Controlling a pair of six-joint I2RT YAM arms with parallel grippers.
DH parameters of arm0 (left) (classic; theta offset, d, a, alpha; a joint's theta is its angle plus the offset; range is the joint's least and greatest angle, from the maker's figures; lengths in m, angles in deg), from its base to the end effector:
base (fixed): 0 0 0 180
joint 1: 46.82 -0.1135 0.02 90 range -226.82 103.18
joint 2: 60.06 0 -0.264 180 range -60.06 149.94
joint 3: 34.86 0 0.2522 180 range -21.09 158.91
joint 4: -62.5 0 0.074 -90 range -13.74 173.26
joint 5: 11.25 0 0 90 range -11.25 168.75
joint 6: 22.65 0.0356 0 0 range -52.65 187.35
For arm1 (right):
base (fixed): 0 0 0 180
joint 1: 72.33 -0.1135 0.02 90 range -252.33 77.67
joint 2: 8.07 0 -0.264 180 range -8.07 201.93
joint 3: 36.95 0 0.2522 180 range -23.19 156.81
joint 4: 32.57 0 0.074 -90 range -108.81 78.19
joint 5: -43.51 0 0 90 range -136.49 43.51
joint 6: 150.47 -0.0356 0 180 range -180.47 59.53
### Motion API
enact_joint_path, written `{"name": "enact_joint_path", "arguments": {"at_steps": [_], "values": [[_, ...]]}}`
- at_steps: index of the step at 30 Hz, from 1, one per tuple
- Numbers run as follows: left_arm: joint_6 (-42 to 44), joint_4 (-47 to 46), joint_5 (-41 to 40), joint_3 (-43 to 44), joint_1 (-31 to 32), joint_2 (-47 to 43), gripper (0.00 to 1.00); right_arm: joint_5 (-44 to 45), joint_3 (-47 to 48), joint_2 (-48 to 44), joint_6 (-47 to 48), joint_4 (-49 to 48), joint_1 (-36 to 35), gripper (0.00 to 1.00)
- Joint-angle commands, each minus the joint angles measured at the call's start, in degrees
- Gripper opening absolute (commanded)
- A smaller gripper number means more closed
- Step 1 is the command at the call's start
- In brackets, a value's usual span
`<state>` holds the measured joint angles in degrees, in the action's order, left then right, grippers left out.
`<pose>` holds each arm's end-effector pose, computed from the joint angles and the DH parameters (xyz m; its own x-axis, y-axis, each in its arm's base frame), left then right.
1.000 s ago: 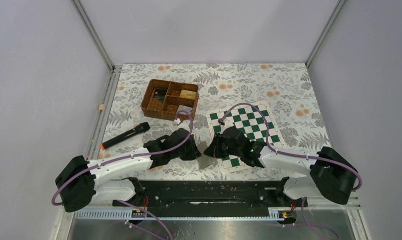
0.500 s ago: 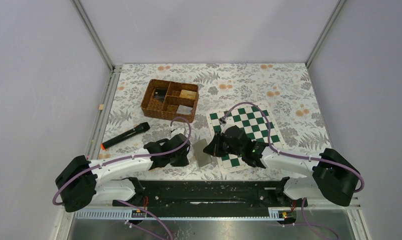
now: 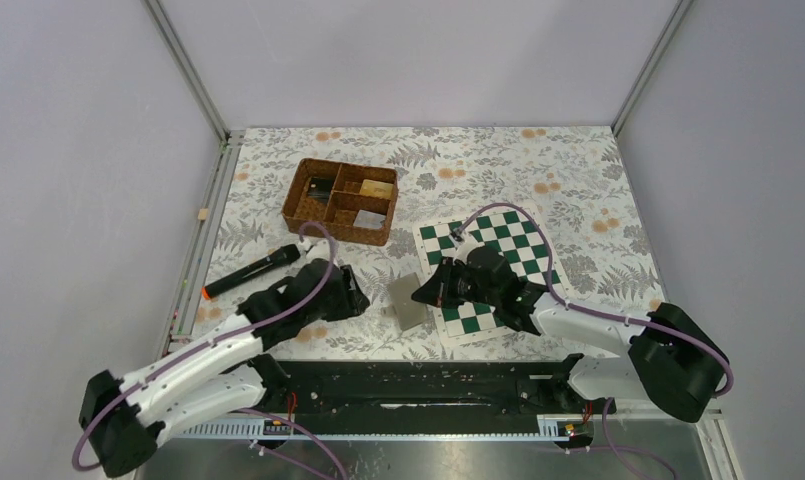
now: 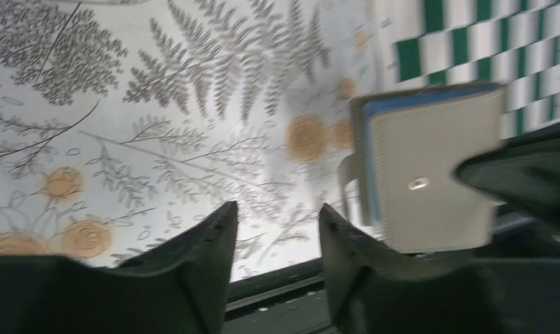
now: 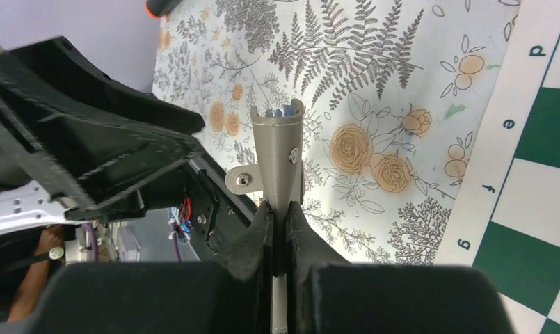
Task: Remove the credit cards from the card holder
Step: Open the card holder at the center of the board.
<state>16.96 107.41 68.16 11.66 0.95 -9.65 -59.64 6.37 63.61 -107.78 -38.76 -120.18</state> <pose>0.1226 -0.1253 0.2178 -0.8205 -0.2228 -0.5265 0.0226 0.9076 -0.4193 0.1682 0.1979 0.2033 -0.8063 0.1758 -0.5648 -0.3992 0.5428 0.7389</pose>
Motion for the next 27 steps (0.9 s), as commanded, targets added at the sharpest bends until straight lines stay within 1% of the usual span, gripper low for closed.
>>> {"name": "enact_joint_path", "arguments": {"at_steps": [1, 3, 6, 10, 13, 16, 19, 24, 26, 27], "values": [[3.82, -5.83, 8.38, -1.76, -2.6, -9.25, 0.55, -6.66, 0.67, -3.05, 0.73, -3.87, 1.42, 0.0], [4.47, -9.39, 12.22, -3.37, -3.19, -13.0, 0.64, -7.72, 1.4, -3.98, 1.38, -2.34, 1.49, 0.0], [4.6, -11.33, 14.25, -4.22, -3.98, -14.78, 0.65, -10.3, 1.87, -4.8, 0.24, -3.16, 1.85, 0.0], [4.15, -12.8, 17.48, -5.46, -4.66, -14.99, 0.58, -14.45, 0.94, -5.64, -4.15, -8.57, 2.84, 0.0], [2.59, -16.45, 21.69, -7.96, -5.16, -16.4, 0.56, -16.49, 0.46, -5.93, -6.78, -11.85, 3.13, 0.0], [0.33, -20.17, 23.79, -10.19, -5.41, -17.68, 0.53, -17.51, 0.41, -5.35, -8.32, -14.42, 3.21, 0.0], [-0.92, -22.43, 25.19, -11.45, -5.61, -18.14, 0.51, -18.28, -0.03, -3.85, -9.73, -16.81, 3.31, 0.0], [-2.4, -27.13, 26.74, -14.22, -5.75, -16.24, 0.48, -20.33, -1.72, 0.38, -14.29, -25.55, 3.51, 0.0], [-3.31, -29.56, 27.66, -15.15, -5.72, -15.13, 0.42, -20.81, -2.19, 2.15, -15.11, -27.86, 3.58, 0.0], [-3.72, -30.1, 27.69, -15.47, -5.75, -14.87, 0.36, -20.97, -2.3, 3.05, -15.19, -28.58, 3.56, 0.0]]}}
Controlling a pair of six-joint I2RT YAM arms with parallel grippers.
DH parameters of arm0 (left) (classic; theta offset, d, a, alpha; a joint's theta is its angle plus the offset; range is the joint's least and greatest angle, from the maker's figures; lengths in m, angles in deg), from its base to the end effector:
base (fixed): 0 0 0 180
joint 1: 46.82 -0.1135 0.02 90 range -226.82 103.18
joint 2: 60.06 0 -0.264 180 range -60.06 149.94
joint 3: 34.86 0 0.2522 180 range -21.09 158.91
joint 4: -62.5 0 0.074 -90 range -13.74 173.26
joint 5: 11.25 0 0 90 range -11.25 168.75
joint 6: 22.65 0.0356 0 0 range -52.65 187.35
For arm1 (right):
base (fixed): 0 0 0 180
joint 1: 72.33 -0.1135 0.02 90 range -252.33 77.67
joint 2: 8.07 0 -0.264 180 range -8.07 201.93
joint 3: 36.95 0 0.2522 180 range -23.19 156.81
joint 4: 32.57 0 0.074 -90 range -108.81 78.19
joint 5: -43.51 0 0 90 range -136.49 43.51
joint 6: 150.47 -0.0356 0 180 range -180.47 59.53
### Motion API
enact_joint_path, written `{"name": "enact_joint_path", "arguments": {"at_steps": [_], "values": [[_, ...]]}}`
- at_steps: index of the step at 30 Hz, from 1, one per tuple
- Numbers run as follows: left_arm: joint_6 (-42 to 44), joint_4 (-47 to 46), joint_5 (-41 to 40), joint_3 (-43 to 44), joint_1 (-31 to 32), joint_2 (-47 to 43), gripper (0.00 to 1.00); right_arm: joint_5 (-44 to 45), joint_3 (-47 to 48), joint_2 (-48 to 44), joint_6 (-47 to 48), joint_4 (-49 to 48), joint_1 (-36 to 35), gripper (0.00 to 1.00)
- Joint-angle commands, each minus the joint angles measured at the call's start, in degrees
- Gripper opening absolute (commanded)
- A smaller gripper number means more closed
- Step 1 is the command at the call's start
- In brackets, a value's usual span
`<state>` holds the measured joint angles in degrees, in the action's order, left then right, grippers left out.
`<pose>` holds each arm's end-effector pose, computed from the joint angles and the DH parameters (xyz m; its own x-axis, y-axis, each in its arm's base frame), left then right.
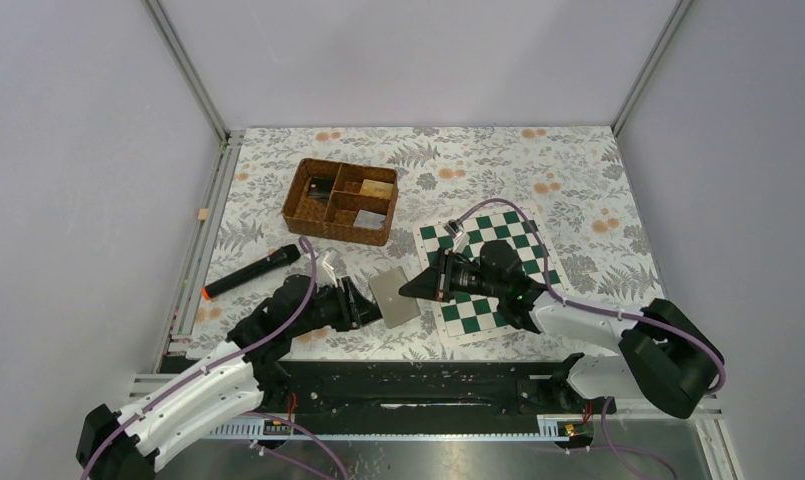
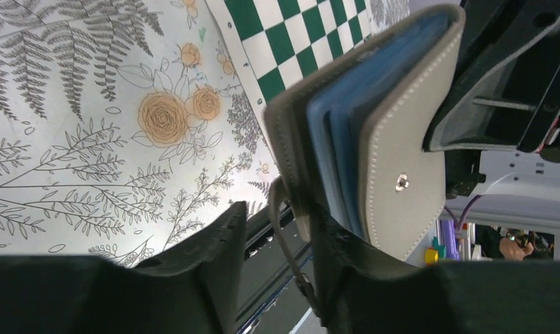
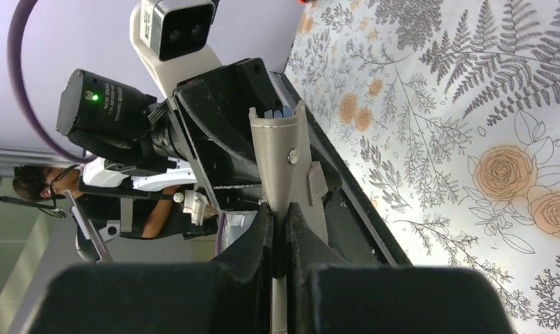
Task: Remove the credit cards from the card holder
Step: Open the card holder at the center of the board.
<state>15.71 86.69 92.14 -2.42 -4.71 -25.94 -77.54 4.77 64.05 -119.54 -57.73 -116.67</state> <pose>0.1067 -0.1076 0.2068 -0.8336 -0.2748 -0.4792 0.2469 0.5906 -0.7683 0.1735 0.1952 0.2276 -0.8623 0.1849 -0.4714 -0.4405 0.1852 0.8784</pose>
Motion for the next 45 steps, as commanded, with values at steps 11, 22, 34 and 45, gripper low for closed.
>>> {"name": "enact_joint_path", "arguments": {"at_steps": [11, 22, 34, 45], "values": [[-1.58, 12.84, -15.18, 4.45, -0.99, 7.86, 0.0, 3.56, 5.84, 10.2, 7.48, 10.41, 0.24, 0.43], [-2.76, 10.43, -15.03, 3.05, -3.1, 15.12, 0.0, 24.27, 19.29, 11.5, 23.02, 38.26, -6.73, 0.84], [-2.32, 9.5, -11.74, 0.21, -7.15, 12.76, 0.0, 25.8, 24.59, 19.95, 33.4, 33.88, -12.94, 0.96], [-2.67, 7.9, -10.12, 0.56, -7.79, 13.3, 0.0, 27.39, 28.45, 23.16, 43.74, 34.22, -16.96, 0.97]]}}
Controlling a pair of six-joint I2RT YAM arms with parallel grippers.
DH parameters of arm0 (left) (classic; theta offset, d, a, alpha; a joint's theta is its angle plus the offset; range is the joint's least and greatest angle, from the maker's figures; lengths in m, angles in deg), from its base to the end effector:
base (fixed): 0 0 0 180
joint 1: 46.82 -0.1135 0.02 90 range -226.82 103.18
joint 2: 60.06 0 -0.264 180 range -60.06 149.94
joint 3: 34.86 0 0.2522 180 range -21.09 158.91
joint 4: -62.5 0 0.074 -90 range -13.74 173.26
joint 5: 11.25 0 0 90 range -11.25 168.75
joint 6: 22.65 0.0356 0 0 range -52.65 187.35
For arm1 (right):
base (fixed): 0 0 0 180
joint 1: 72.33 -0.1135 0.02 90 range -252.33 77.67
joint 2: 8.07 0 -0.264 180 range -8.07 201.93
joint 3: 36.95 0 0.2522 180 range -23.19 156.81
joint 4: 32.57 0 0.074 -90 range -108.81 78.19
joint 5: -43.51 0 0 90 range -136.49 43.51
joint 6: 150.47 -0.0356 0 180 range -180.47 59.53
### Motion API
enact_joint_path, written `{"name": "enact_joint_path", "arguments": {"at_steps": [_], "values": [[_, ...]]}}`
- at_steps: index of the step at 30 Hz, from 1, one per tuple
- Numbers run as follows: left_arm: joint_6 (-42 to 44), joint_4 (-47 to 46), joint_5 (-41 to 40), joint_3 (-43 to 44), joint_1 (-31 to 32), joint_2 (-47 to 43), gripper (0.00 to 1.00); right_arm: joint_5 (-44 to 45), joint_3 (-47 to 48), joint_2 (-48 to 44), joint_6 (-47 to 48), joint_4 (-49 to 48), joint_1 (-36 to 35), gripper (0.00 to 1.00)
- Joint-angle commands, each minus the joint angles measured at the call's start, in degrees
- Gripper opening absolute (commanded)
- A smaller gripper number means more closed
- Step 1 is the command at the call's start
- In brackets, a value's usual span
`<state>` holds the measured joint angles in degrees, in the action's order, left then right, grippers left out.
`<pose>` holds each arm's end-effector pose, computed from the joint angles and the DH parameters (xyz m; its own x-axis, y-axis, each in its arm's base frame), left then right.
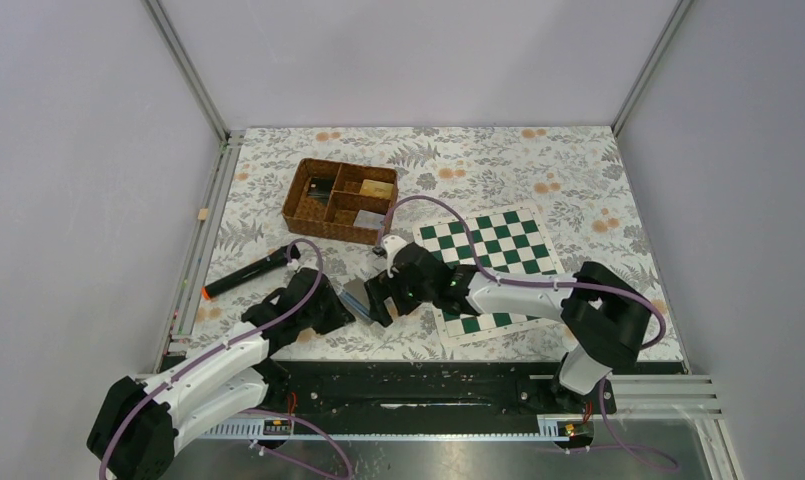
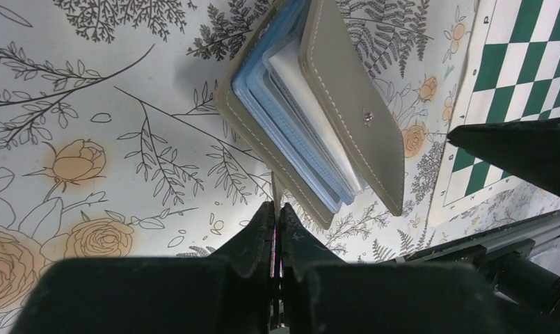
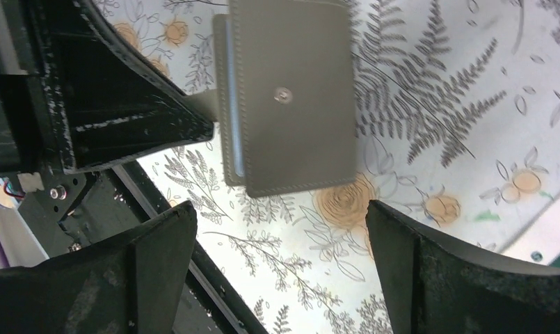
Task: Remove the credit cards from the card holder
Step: Open the card holder at the center of the board.
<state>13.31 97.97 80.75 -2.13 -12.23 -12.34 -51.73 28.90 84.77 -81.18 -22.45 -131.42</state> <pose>0.1275 -0.0895 0.1591 -0.8468 -0.3986 -0.3520 -0.1700 0.8301 -0.5311 0.1745 0.2978 0.1967 -0.6053 -0.3254 -0.7265 -0.7246 0.6031 0.3336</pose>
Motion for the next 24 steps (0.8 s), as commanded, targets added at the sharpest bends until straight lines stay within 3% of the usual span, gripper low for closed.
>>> {"name": "enact_joint_path", "arguments": {"at_steps": [1, 5, 7, 10, 12, 22, 24], "values": [[-0.27, -3.41, 1.33, 0.4, -0.27, -0.2, 0.0, 2.6, 4.79, 3.17, 5.75, -0.9, -2.78, 0.97], [-0.08, -3.49, 1.5, 0.7, -0.21, 0.28, 0.0, 6.82, 6.56, 5.14, 6.2, -0.53, -3.31, 0.93], [0.11, -3.38, 1.52, 0.73, -0.21, 0.64, 0.0, 9.8, 7.35, 5.63, 6.23, -0.16, -3.37, 0.87], [0.47, -3.25, 1.49, 0.73, -0.2, 1.4, 0.0, 13.07, 7.88, 5.69, 6.29, 0.13, -3.39, 0.56], [0.58, -3.27, 1.53, 0.64, -0.22, 1.96, 0.0, 14.28, 7.8, 5.64, 6.17, -0.05, -3.34, 0.41], [-0.09, -2.95, 0.84, -0.94, -0.36, 1.06, 0.0, 16.17, 5.99, 3.28, 5.26, 2.13, -2.05, 0.0], [-0.18, -2.5, 0.61, -1.19, -0.44, 0.73, 0.01, 13.94, 5.52, 2.65, 3.55, 2.27, -0.79, 0.0]]}}
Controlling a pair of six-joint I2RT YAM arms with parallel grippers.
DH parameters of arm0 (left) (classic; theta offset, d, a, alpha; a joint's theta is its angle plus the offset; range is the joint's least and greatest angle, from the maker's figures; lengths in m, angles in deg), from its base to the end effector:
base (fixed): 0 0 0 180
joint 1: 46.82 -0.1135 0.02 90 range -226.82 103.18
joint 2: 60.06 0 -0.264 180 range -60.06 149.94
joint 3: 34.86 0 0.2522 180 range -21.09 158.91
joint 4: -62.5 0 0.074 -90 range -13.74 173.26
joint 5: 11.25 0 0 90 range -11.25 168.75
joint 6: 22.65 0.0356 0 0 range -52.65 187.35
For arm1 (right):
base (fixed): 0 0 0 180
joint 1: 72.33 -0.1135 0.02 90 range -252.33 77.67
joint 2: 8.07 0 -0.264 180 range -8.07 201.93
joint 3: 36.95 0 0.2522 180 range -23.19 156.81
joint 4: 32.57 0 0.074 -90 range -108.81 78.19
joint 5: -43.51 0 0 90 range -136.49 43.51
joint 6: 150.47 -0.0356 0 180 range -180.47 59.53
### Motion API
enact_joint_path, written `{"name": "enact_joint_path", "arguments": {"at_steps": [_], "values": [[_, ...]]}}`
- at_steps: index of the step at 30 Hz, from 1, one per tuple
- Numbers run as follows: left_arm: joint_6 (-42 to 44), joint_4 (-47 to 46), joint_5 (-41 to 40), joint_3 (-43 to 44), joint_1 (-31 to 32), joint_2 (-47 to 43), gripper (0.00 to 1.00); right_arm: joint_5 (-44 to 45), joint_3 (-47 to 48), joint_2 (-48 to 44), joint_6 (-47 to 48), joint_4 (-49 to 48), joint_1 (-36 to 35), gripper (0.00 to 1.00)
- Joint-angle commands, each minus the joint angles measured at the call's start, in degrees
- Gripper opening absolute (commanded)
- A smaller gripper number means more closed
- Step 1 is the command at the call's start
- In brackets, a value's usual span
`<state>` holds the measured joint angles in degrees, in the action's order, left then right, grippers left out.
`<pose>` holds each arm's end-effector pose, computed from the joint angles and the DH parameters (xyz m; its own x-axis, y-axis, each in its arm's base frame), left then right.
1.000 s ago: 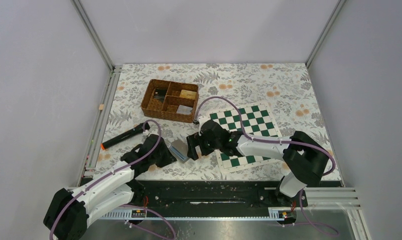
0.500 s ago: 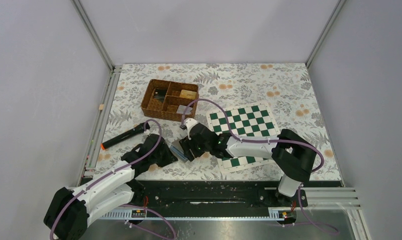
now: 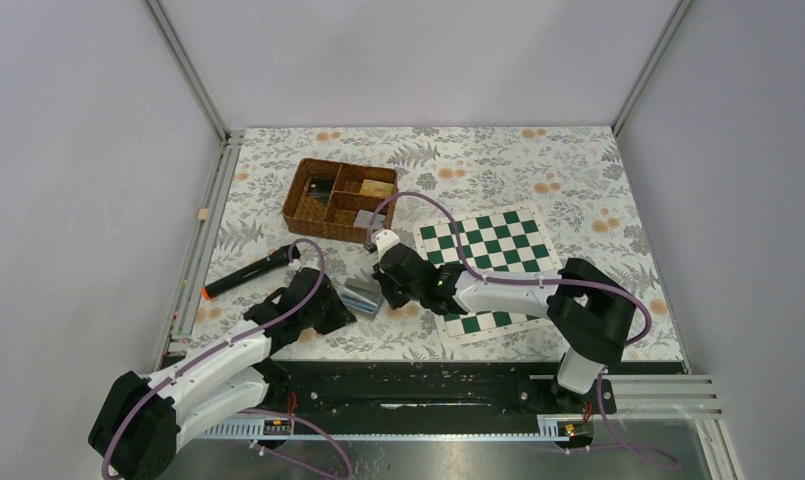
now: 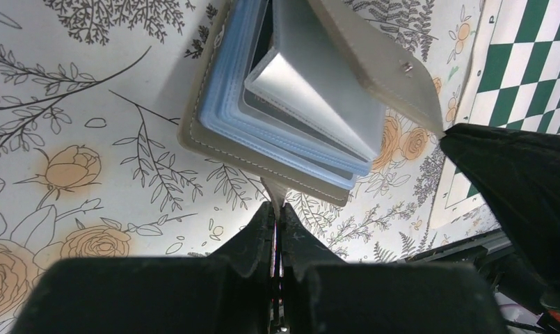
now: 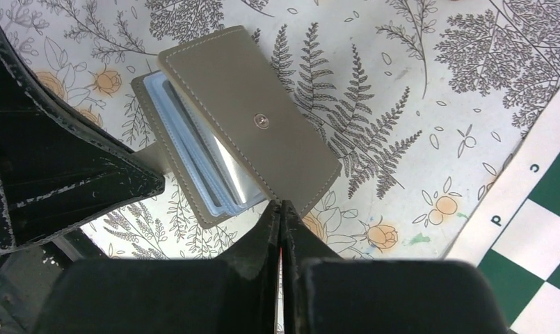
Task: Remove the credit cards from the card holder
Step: Open the card holder at the center of the board.
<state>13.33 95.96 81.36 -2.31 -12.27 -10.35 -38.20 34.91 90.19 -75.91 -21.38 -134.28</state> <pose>0.1307 -0.0919 0.1558 -0.8517 -0.3950 -0.3443 -0.1684 0.8285 -0.5341 0.1787 0.3245 0.1960 -0.4947 -0.3682 -0.7872 -0.7136 0.6891 0.1262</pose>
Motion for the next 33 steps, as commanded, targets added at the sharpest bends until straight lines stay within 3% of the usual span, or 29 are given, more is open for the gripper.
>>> {"name": "enact_joint_path", "arguments": {"at_steps": [1, 7, 14, 15, 17, 18, 22, 27, 33], "values": [[-0.24, -0.05, -0.33, -1.04, -0.44, -1.42, 0.02, -0.83, -0.61, -3.18, -3.03, 1.68, 2.58, 0.0], [-0.33, 5.07, -3.7, 0.62, -1.36, -4.01, 0.24, -10.84, -1.55, -7.24, -11.46, 6.53, 4.65, 0.0], [1.35, 13.16, -10.7, 5.81, -1.59, -9.29, 0.46, -18.27, -5.63, -10.69, -17.71, 3.28, 4.65, 0.0], [1.59, 12.57, -10.47, 5.89, -1.6, -9.39, 0.47, -17.55, -5.84, -11.06, -16.43, 3.17, 4.58, 0.09], [1.48, 11.26, -9.42, 6.14, -1.6, -8.87, 0.47, -13.79, -6.45, -11.62, -11.58, -0.45, 4.33, 0.43], [1.24, 10.83, -8.9, 6.24, -1.59, -8.57, 0.47, -12.06, -6.98, -11.67, -8.39, -2.36, 4.22, 0.53], [0.41, 11.73, -9.79, 7.68, -2.6, -8.6, 0.49, -11.62, -7.12, -9.47, 5.5, -9.18, 3.27, 0.76], [0.47, 11.25, -5.22, 8.95, -10.39, -11.45, 0.55, -9.27, -2.37, -3.79, 17.51, -7.61, 0.41, 0.89], [3.11, 10.04, 2.29, 9.26, -17.91, -12.27, 0.55, -3.85, -1.06, -0.39, 25.19, -8.4, -2.25, 0.9]]}}
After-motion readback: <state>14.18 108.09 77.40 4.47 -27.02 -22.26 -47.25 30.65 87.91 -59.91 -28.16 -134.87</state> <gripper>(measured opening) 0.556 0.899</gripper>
